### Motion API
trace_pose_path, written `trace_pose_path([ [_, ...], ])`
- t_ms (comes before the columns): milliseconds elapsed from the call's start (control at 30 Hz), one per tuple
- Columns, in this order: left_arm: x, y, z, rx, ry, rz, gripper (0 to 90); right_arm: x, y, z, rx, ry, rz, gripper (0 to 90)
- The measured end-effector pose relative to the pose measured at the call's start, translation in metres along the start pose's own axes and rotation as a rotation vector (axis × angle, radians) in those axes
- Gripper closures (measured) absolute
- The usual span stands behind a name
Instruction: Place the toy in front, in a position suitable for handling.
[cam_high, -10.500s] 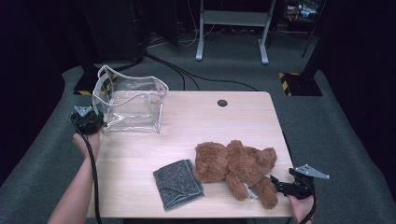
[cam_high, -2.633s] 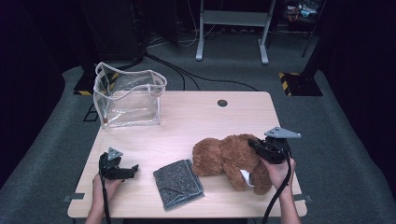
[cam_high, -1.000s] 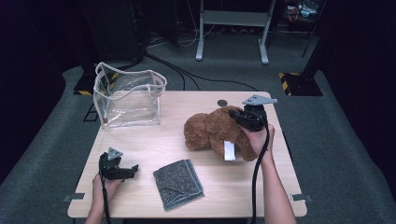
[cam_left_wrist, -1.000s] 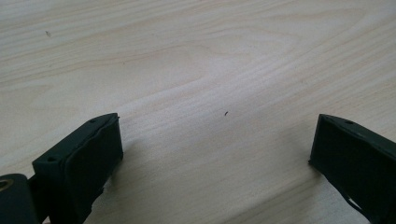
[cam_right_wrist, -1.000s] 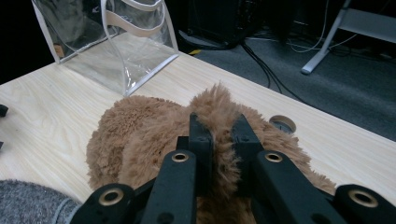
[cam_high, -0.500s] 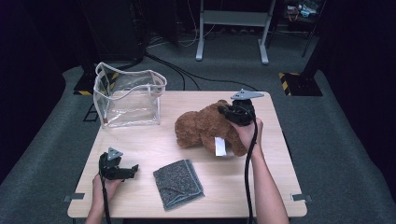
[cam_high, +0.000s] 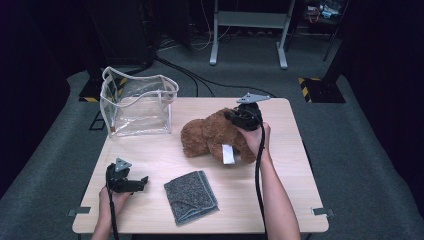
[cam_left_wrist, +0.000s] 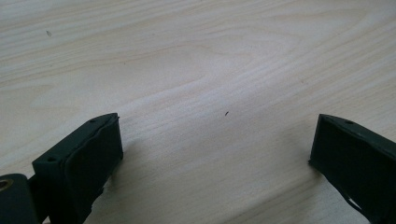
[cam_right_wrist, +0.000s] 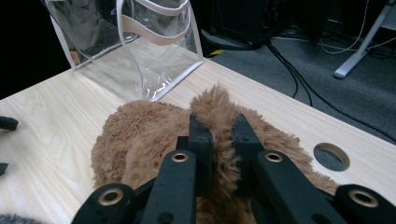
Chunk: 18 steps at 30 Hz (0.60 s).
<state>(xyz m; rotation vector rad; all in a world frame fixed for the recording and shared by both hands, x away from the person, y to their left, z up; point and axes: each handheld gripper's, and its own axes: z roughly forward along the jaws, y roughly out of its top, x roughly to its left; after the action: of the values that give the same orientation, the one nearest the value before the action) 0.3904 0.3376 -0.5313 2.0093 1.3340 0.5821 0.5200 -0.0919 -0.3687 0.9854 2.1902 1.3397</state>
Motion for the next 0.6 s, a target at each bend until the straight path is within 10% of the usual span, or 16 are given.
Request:
trace_pose_path([
  [600,0.0,0.0,0.0,-0.001,-0.001,-0.001,2.2,-0.018,-0.021,0.009,0.063,-0.062,0.073,69.7],
])
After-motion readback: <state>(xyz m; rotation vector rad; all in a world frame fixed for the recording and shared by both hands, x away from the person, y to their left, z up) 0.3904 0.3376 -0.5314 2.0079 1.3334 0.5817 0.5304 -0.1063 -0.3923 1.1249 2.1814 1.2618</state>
